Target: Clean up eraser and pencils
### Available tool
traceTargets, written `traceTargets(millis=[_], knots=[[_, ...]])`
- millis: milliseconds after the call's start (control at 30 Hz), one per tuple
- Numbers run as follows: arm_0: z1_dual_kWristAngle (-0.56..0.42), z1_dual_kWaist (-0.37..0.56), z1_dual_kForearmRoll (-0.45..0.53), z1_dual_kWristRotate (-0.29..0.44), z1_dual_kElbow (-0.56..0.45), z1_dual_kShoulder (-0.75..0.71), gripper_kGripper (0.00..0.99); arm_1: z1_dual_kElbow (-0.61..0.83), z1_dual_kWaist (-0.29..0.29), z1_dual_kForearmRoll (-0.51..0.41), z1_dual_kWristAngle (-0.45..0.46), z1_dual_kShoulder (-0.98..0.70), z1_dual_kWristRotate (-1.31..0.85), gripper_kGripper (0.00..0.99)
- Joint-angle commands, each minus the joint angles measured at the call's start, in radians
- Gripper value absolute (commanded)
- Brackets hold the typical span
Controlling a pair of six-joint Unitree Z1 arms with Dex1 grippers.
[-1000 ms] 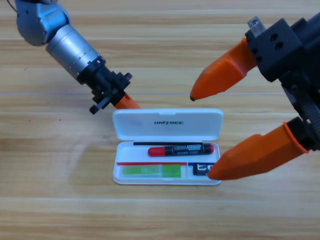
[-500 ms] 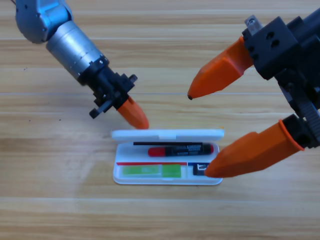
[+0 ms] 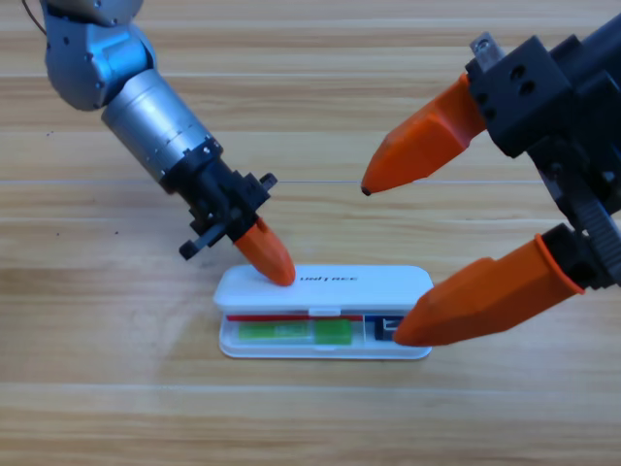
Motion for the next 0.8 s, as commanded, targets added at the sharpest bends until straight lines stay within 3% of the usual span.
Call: traceTargets(millis=[33,467,800], knots=[[-0.006,-0.028,-0.04,0.008,0.046,0.055,0.0,0.001,-0.01,-0.022,0.014,0.059,0.004,0.96],[-0.006,-0.037,-0.141,0.008,0.132,0.087,0.0,0.0,-0.01,-0.022,0.016,0.063,0.006,0.96],[-0.005,-0.045,-0.161,0.002,0.147,0.106,0.0,0.0,-0.01,-0.022,0.016,0.063,0.006,0.96]])
